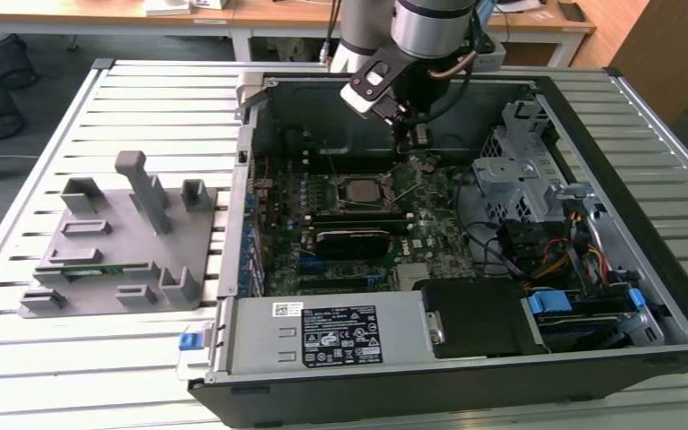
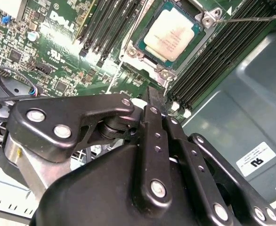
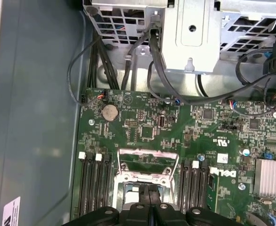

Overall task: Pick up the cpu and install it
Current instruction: 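Close the cpu cover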

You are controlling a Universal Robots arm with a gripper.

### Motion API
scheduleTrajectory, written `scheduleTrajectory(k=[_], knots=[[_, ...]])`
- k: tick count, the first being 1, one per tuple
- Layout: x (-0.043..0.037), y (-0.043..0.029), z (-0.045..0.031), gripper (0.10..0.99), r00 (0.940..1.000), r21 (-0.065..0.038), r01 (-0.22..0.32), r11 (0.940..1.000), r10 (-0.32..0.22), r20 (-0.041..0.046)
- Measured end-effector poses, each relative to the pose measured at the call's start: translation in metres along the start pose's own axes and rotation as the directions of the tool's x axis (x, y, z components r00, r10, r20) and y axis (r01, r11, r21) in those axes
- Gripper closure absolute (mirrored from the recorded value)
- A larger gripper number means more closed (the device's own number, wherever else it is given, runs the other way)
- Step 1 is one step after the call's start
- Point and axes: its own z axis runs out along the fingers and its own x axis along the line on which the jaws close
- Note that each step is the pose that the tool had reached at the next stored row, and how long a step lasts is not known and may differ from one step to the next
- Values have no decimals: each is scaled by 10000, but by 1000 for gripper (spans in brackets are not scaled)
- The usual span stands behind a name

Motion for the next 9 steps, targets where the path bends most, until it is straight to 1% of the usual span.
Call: scheduleTrajectory(k=[9], knots=[[0, 74, 17, 980, 10000, 1, -1, 10000, 1, -1]])
